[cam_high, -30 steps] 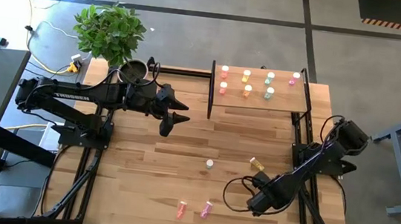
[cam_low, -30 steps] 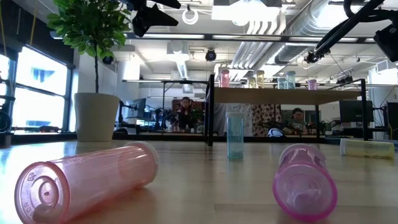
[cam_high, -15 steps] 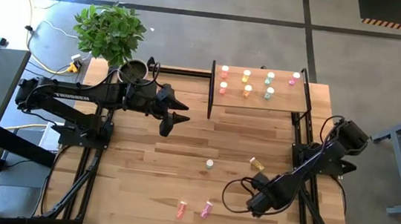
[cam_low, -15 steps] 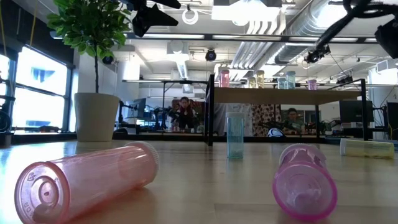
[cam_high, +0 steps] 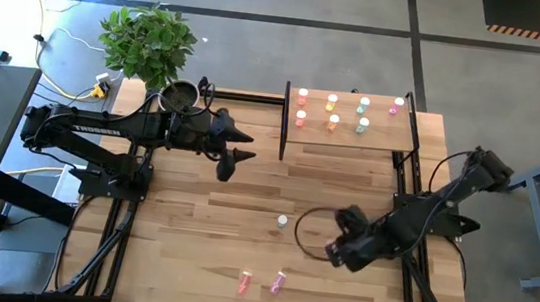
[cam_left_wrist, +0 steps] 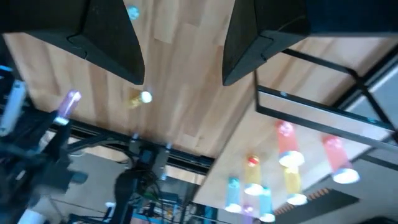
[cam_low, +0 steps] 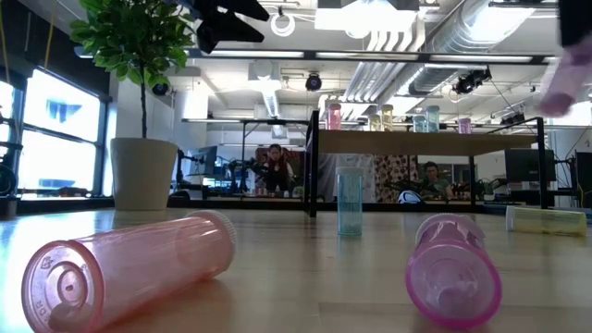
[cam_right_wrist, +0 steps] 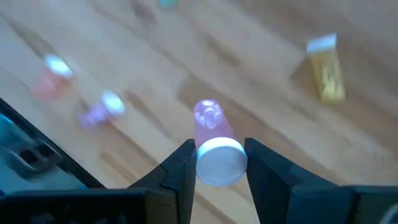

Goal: Pick and place medicine bottles onto shelf by color
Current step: Put the top purple pill bottle on the shelf aligned with the other purple pill bottle

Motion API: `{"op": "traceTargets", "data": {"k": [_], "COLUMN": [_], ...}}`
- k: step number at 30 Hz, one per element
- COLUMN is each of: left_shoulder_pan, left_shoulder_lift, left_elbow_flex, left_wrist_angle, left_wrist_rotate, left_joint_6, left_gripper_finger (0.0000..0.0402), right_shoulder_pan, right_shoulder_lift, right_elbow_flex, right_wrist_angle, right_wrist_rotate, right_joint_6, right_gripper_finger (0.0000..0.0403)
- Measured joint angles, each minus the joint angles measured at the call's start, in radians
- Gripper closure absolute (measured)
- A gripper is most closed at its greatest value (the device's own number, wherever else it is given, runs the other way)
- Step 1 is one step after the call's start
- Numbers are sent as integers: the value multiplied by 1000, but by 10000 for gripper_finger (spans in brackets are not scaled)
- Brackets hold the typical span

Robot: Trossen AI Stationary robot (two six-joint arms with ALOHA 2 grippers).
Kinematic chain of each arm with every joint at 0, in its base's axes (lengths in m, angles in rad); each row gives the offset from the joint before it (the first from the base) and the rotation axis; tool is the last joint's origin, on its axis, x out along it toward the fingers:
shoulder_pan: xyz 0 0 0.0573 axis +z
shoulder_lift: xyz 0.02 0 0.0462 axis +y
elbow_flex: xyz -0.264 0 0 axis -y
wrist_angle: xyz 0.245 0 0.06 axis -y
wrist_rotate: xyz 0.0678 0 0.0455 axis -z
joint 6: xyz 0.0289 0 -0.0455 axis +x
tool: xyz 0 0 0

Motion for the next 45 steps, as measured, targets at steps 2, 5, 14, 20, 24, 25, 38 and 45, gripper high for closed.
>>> {"op": "traceTargets", "data": {"k": [2, 5, 14, 20, 24, 25, 38, 45], "left_shoulder_pan": [0, 0, 0, 0, 0, 0, 22, 46], "left_shoulder_lift": [0, 0, 0, 0, 0, 0, 0, 0], "left_elbow_flex": [0, 0, 0, 0, 0, 0, 0, 0], "left_wrist_angle": [0, 0, 0, 0, 0, 0, 0, 0], "left_wrist_rotate": [-18, -32, -33, -33, -33, -34, -36, -36], "left_joint_6": [19, 49, 88, 105, 104, 104, 104, 104], "left_gripper_finger": [194, 194, 194, 194, 194, 194, 194, 194], "right_shoulder_pan": [-20, -53, -181, -339, -467, -500, -876, -1091], "right_shoulder_lift": [-30, -60, -68, -94, -98, -100, -100, -100], "right_elbow_flex": [21, 71, 334, 441, 481, 492, 609, 632], "right_wrist_angle": [-25, -84, -451, -491, -494, -492, -494, -494], "right_wrist_rotate": [54, 149, 310, 319, 335, 339, 306, 240], "right_joint_6": [0, -17, -107, -288, -448, -484, -879, -1043], "right_gripper_finger": [290, 290, 290, 290, 290, 290, 290, 290]}}
